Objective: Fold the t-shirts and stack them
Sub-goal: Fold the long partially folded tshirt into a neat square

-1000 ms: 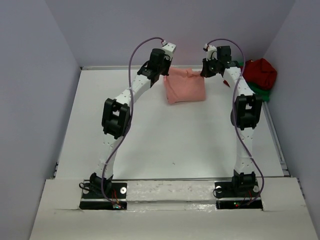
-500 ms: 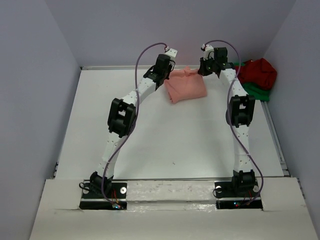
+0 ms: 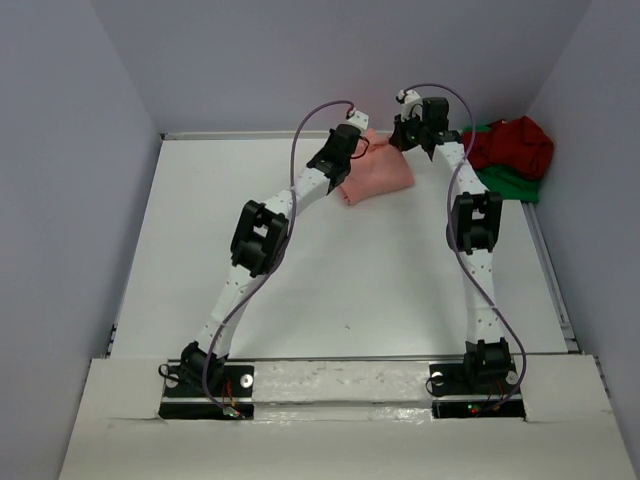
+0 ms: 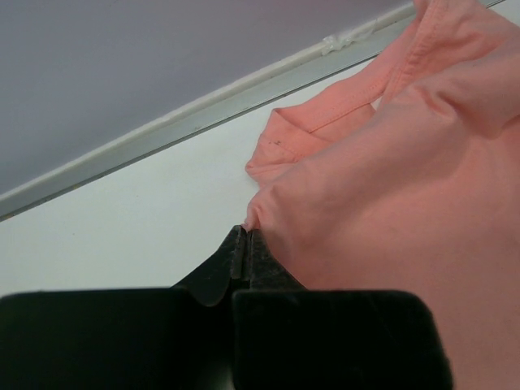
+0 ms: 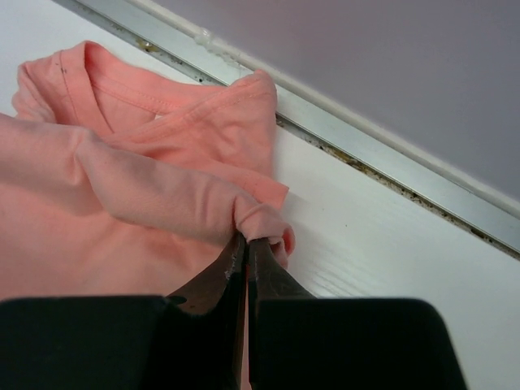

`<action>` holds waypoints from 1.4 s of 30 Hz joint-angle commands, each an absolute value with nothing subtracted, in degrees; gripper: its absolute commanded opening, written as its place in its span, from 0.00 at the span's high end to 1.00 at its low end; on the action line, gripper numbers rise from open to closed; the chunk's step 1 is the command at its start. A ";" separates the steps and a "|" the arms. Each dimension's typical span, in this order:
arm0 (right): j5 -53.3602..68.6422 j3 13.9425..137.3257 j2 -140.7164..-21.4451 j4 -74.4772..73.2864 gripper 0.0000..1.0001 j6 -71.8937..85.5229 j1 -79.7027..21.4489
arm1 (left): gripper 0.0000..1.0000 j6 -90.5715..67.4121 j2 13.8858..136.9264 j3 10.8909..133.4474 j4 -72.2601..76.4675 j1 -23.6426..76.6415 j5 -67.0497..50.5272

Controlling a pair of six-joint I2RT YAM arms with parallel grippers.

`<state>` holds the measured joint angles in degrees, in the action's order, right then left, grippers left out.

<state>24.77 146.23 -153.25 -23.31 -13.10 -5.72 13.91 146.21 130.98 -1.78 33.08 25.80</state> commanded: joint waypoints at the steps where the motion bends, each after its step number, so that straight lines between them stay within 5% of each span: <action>1: 26.72 149.15 -154.16 -17.58 1.00 -13.97 -6.86 | 1.00 16.26 146.69 133.51 3.51 33.49 31.64; 7: 26.54 148.19 -154.25 -17.14 1.00 -14.76 -7.38 | 1.00 17.84 148.36 132.98 5.19 32.96 34.19; 8: 26.46 147.92 -154.07 -17.23 0.73 -14.94 -7.38 | 1.00 18.10 148.79 133.07 5.10 32.87 34.71; 9: 26.63 147.57 -153.64 -17.40 0.52 -15.12 -7.38 | 0.87 18.37 148.97 133.07 5.10 32.78 35.24; 10: 26.20 146.70 -153.28 -17.40 0.18 -15.90 -7.38 | 0.76 19.15 149.24 133.15 4.92 32.78 36.29; 12: 25.84 145.81 -152.32 -17.58 0.01 -17.13 -7.90 | 0.59 20.03 149.41 132.89 5.01 32.70 37.70; 18: 24.70 143.44 -149.51 -18.11 0.00 -19.33 -7.91 | 0.30 20.92 147.48 131.13 6.50 32.17 39.72; 27: 22.68 140.80 -140.56 -18.54 0.00 -20.83 -7.91 | 0.20 35.94 139.23 125.16 20.83 32.00 49.30; 33: 20.75 134.40 -130.37 -20.65 0.00 -28.10 -9.67 | 0.15 20.68 129.56 124.72 0.33 27.61 38.97; 34: 19.87 133.08 -129.30 -20.65 0.02 -29.17 -10.36 | 0.15 18.04 128.51 124.54 -3.30 26.73 36.33; 35: 18.47 130.37 -128.50 -20.83 0.15 -30.57 -10.89 | 0.15 13.06 126.15 123.67 -5.78 25.76 33.60; 42: 11.86 119.19 -122.96 -24.43 0.41 -36.12 -13.80 | 0.08 7.65 108.03 96.35 -0.97 19.08 13.81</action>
<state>15.35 124.20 -123.42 -21.21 -32.36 -12.49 13.34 115.68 104.68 -1.63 20.64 24.10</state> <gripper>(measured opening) 0.663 0.899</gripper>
